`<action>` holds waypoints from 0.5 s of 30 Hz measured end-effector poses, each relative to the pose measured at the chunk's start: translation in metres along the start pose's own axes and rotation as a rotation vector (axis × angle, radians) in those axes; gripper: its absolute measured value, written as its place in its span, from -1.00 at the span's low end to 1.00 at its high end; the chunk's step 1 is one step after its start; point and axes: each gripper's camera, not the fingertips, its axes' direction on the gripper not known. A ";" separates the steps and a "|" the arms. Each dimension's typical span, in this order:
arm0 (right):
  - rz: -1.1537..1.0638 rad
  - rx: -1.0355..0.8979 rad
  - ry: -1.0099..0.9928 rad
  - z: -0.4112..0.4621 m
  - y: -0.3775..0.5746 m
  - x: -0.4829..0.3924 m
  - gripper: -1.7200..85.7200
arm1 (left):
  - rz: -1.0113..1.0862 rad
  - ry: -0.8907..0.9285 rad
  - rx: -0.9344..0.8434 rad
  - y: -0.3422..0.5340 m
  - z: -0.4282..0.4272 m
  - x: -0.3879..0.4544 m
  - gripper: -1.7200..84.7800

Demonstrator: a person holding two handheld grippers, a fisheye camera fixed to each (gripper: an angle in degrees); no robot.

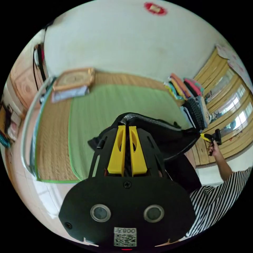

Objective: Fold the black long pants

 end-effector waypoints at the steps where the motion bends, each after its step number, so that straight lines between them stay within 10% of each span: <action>1: 0.029 -0.007 0.017 0.020 0.004 0.011 -0.90 | -0.029 0.024 -0.042 0.001 0.024 -0.005 -0.91; 15: -0.234 -0.019 0.267 0.104 -0.032 -0.102 -0.76 | -0.064 0.015 -0.055 -0.041 0.099 -0.019 -0.90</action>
